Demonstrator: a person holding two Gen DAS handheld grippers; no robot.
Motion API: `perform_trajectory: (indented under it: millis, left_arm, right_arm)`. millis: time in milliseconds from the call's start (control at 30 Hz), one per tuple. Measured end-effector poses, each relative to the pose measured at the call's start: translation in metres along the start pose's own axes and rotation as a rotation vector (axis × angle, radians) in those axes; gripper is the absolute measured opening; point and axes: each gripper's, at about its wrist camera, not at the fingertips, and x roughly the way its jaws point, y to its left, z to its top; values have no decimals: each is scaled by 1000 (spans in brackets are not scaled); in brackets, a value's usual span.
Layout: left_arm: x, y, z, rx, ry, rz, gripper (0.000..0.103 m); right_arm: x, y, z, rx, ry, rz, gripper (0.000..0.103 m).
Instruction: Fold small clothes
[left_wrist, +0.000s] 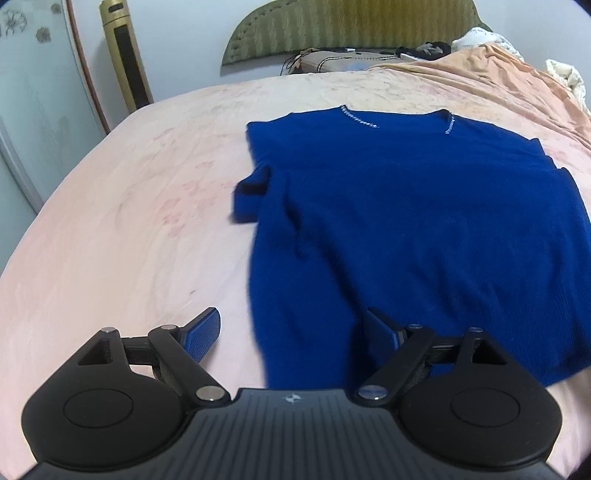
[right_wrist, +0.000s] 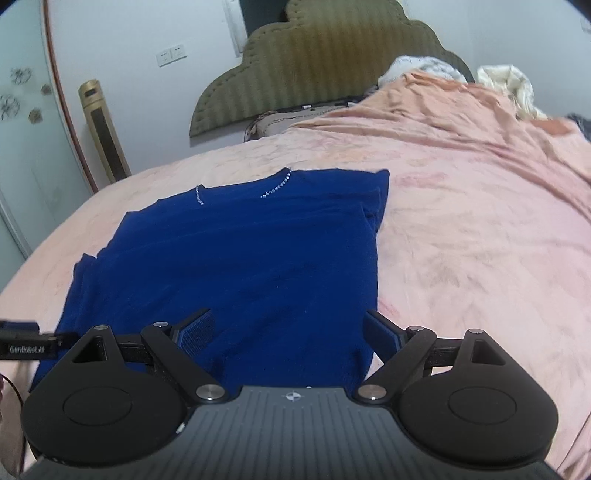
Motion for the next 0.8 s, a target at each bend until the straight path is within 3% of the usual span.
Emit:
perform_trajectory:
  millis: [100,267,433,533,600,633,700,767,800]
  left_arm:
    - [-5,18,-9,-23,-11,-35,85]
    - [1,45,-20,-111,47,-192,85]
    - [5,46,-23,-156,53,-237,85]
    - [7,40,-23,-164,55,-271,84]
    - [7,36,-23,-164,51,-272,83]
    - [6,35,-23,-161,52,-276,76]
    - [5,33,-22,-151,47,-261,59]
    - [4,35,-22,-161,51,-267,27]
    - [5,37,-22,-175,60,-280,20]
  right_arm:
    - [-1,1,-4,1,7,25,89]
    - [2,-13,-11,12,53,-3,90]
    - [-5,-43,-22,111,68,15,89]
    - [-10,-49,-29,117,72,16,83]
    - [-9,-49,-34,110,87,13,73]
    - [-9,-48,-36,103,90,10,66]
    - [-8,-43,-38,81,98,18,61]
    - [-6,-31,-41,36,111,41,51]
    - [-4,-24,-42,3,113,41,46]
